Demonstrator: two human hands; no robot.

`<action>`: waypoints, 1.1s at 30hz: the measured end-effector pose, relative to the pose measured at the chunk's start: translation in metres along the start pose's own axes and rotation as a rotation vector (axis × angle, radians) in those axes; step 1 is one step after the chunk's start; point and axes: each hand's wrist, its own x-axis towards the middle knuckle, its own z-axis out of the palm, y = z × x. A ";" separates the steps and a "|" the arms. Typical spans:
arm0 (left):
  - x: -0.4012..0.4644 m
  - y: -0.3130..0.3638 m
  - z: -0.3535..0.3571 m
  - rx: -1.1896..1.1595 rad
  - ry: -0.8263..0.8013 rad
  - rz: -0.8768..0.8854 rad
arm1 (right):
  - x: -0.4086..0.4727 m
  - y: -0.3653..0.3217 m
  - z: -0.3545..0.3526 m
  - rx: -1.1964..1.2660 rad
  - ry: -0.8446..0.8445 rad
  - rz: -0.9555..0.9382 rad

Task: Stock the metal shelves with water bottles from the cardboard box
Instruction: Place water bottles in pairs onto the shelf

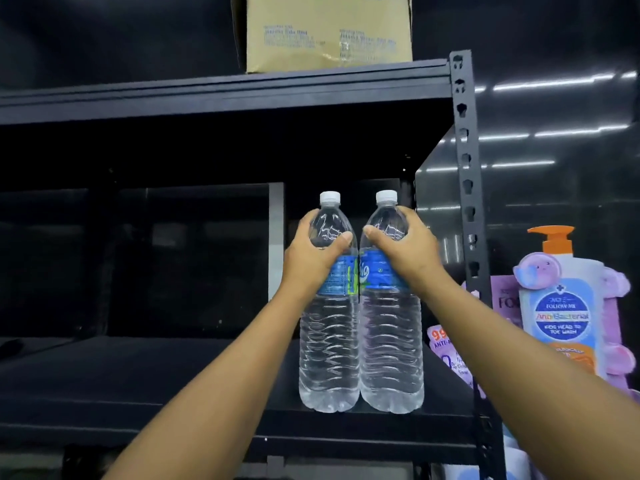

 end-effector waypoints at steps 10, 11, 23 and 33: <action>0.006 -0.015 0.004 -0.023 0.022 -0.006 | 0.004 0.009 0.008 -0.002 -0.029 0.021; 0.006 -0.015 0.004 -0.025 0.020 -0.005 | 0.004 0.009 0.007 -0.002 -0.032 0.021; -0.007 -0.003 -0.003 0.002 -0.030 -0.020 | -0.010 0.012 -0.002 0.019 -0.145 0.021; -0.078 -0.025 -0.012 0.107 -0.207 -0.100 | -0.066 0.028 -0.012 -0.024 -0.234 0.067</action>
